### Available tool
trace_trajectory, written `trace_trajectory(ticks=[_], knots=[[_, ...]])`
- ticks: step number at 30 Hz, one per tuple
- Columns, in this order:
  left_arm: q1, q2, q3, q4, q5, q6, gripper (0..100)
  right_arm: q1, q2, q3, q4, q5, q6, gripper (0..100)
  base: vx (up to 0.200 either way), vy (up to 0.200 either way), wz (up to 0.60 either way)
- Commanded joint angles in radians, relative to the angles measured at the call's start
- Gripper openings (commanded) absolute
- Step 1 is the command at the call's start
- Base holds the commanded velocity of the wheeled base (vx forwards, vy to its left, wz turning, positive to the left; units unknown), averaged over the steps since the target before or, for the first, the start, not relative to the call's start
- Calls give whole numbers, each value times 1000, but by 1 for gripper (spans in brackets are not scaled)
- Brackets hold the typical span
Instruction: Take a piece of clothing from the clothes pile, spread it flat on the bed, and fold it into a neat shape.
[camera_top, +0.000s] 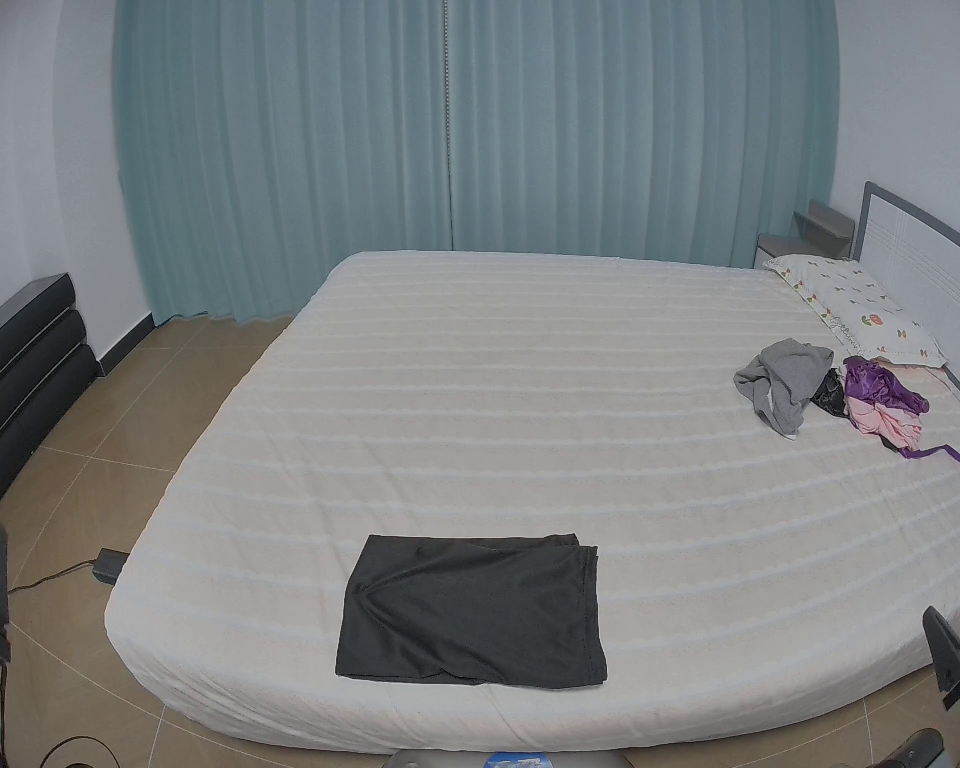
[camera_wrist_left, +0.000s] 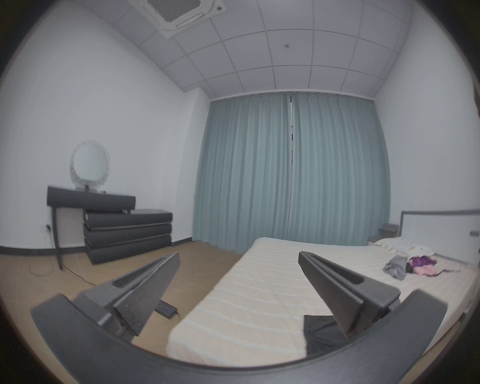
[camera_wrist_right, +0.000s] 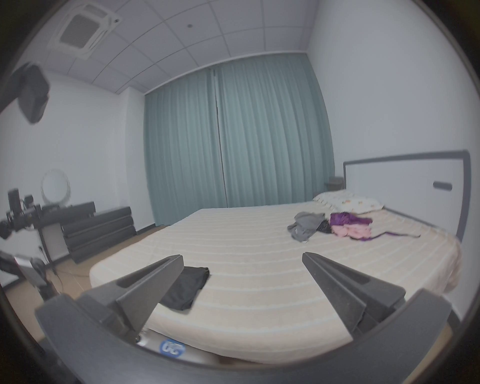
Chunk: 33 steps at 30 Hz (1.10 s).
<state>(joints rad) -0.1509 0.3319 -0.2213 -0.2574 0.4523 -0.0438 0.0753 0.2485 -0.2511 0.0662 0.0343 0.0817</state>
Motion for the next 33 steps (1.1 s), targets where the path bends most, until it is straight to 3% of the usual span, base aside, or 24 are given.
trace_trajectory(ticks=[1, 7, 9, 15, 17, 19, 22, 33], knots=[[47, -229, 10, 84, 6, 78, 100, -45, -195, -1, 73, -7, -91, 100, 0, 0, 0], [140, -272, 13, 72, -6, 99, 100, -71, -249, 23, 72, 6, -151, 100, 0, 0, 0], [157, -312, 16, 76, -50, 125, 100, -69, -249, 33, 44, 6, -165, 100, 0, 0, 0], [152, -324, 36, 66, -77, 127, 100, -71, -249, 115, -117, 1, -207, 100, 0, 0, 0], [152, -326, 117, 21, -158, 131, 100, -71, -249, 231, -292, -7, -218, 100, 0, 0, 0], [152, -326, 177, -29, -222, 139, 100, -71, -249, 251, -332, -10, -220, 100, 0, 0, 0], [152, -324, 221, -75, -279, 142, 100, -71, -249, 251, -321, -11, -220, 100, 0, 0, 0], [152, -326, 221, 130, -348, 108, 100, -71, -249, 250, -143, -82, -183, 100, 0, 0, 0]])
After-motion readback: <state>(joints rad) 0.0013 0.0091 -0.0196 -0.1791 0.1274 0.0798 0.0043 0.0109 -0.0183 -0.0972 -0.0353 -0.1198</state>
